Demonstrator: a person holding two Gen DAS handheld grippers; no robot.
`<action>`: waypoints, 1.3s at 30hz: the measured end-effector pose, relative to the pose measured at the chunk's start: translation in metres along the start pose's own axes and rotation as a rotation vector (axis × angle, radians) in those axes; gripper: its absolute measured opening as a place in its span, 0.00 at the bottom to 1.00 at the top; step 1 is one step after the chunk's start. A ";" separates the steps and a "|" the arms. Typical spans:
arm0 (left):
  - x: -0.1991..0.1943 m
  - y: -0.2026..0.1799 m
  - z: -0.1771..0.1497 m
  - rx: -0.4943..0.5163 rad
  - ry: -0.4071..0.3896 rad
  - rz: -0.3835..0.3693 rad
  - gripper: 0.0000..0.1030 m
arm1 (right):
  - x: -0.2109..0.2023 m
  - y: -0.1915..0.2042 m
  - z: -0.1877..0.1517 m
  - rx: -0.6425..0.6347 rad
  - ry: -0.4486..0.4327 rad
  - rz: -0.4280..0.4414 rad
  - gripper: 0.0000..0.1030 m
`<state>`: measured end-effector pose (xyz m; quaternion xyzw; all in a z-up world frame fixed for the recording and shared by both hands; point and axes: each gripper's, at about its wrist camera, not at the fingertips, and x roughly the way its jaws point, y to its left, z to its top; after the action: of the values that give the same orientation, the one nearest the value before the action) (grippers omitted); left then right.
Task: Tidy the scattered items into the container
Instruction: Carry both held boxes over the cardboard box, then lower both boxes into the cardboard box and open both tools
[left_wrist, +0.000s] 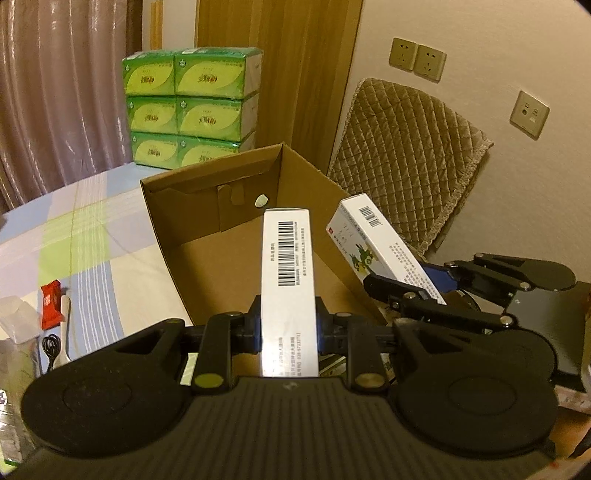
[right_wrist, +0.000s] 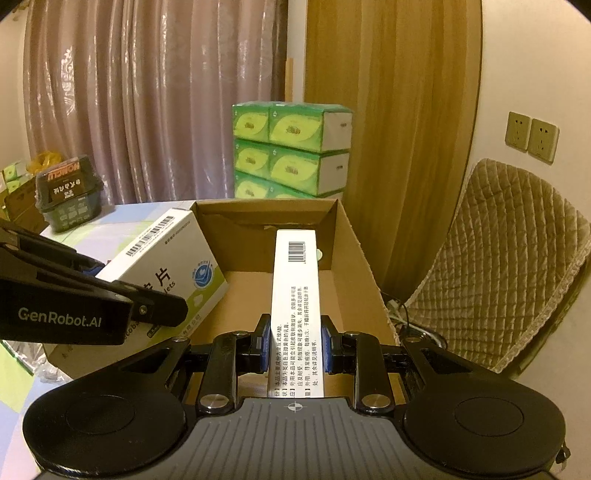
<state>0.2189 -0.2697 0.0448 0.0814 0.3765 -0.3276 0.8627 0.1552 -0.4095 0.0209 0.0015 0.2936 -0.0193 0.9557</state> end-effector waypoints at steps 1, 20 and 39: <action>0.002 0.001 0.000 -0.005 0.002 0.001 0.20 | 0.000 0.000 -0.001 0.001 0.001 0.000 0.22; -0.012 0.018 -0.010 -0.035 -0.027 0.045 0.22 | 0.012 0.003 -0.006 0.004 0.021 0.016 0.22; -0.028 0.034 -0.030 -0.054 -0.026 0.065 0.23 | 0.004 0.012 -0.013 -0.007 -0.013 0.030 0.70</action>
<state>0.2083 -0.2182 0.0401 0.0660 0.3710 -0.2901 0.8797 0.1512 -0.3975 0.0076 0.0023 0.2872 -0.0037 0.9579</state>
